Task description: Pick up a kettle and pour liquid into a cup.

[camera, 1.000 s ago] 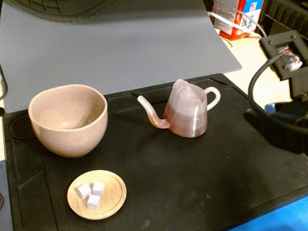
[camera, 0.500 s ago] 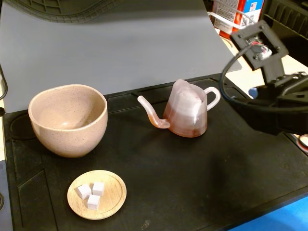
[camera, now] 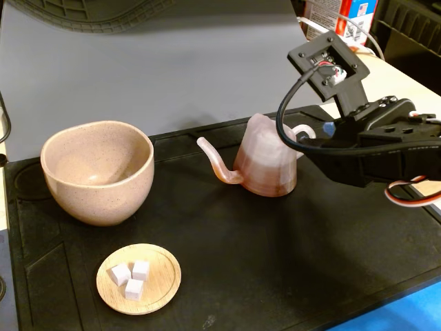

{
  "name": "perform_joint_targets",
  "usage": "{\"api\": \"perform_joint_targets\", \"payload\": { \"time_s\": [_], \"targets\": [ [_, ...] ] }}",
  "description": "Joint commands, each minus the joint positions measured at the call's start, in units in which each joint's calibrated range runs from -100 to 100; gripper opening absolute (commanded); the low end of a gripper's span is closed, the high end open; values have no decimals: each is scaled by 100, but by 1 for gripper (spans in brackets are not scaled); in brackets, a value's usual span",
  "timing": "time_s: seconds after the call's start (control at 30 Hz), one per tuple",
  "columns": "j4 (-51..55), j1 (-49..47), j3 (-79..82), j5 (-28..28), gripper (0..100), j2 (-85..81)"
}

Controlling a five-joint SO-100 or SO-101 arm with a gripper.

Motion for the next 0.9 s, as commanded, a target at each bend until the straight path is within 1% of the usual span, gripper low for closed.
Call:
{"api": "perform_joint_targets", "payload": {
  "time_s": [0.0,0.13,0.27,0.37,0.43,0.47,0.5,0.6,0.63,0.67,0.73,0.8,0.83,0.87],
  "targets": [
    [-95,70,-242,-5,15,-26],
    [-95,329,-142,0,15,-26],
    [-104,375,-278,0,15,188],
    [-406,321,-487,0,15,529],
    [-424,321,-569,10,15,614],
    [-631,329,-587,136,15,657],
    [-692,344,-605,142,15,768],
    [-700,337,-623,142,15,947],
    [-847,375,-614,152,15,964],
    [-1323,458,-596,325,15,1092],
    [-1738,443,-614,383,16,1305],
    [-1773,443,-614,388,16,1305],
    [-1773,458,-614,388,18,1340],
    [-1738,428,-596,393,23,1365]
  ]
}}
